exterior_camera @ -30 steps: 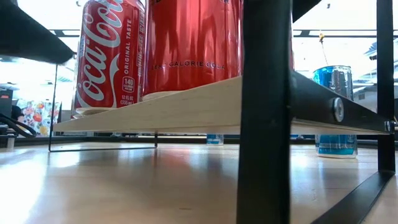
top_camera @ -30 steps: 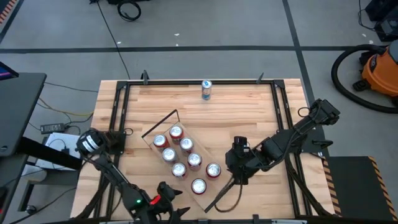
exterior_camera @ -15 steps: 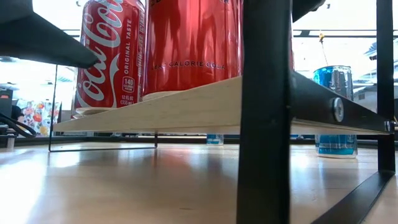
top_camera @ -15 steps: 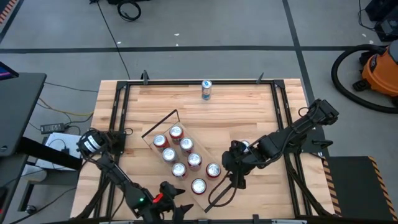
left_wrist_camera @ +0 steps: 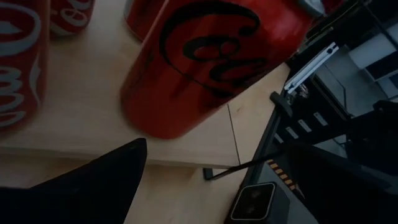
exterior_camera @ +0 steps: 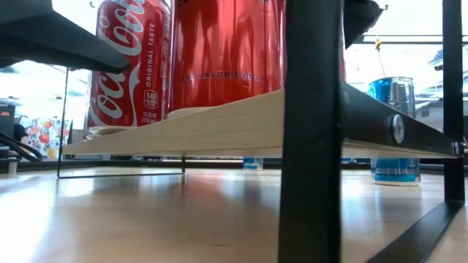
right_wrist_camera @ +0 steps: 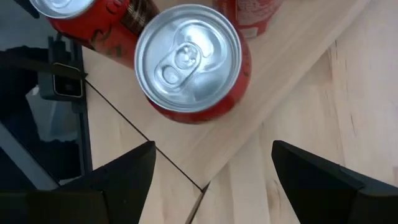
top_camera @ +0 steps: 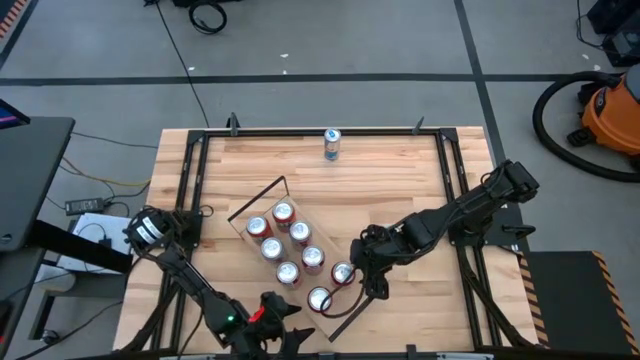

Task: Place canned beverage on shelf
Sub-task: Adjust the red and black soda can on the shelf

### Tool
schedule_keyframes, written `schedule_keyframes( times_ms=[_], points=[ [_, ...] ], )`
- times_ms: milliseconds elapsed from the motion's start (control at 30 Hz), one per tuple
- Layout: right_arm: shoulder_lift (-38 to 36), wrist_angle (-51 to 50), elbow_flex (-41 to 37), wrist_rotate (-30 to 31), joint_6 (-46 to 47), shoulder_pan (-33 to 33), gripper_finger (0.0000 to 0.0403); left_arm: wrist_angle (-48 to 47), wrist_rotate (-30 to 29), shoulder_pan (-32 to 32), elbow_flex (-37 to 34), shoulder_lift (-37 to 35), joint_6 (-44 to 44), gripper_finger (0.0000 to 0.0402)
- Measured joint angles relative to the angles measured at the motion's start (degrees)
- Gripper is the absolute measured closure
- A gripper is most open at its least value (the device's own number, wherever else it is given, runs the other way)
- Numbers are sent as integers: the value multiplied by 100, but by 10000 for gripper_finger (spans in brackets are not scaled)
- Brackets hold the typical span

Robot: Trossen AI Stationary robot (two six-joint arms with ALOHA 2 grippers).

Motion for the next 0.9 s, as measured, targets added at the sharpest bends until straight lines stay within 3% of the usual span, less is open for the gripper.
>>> schedule_keyframes(
  times_ms=[300,900],
  points=[
    [4,307,-217,-21,-238,-79,72,-22,40,-2,0,0,150,4],
    [-2,2085,-1307,-249,133,-130,72,-24,51,66,0,0,215,4]
  ],
)
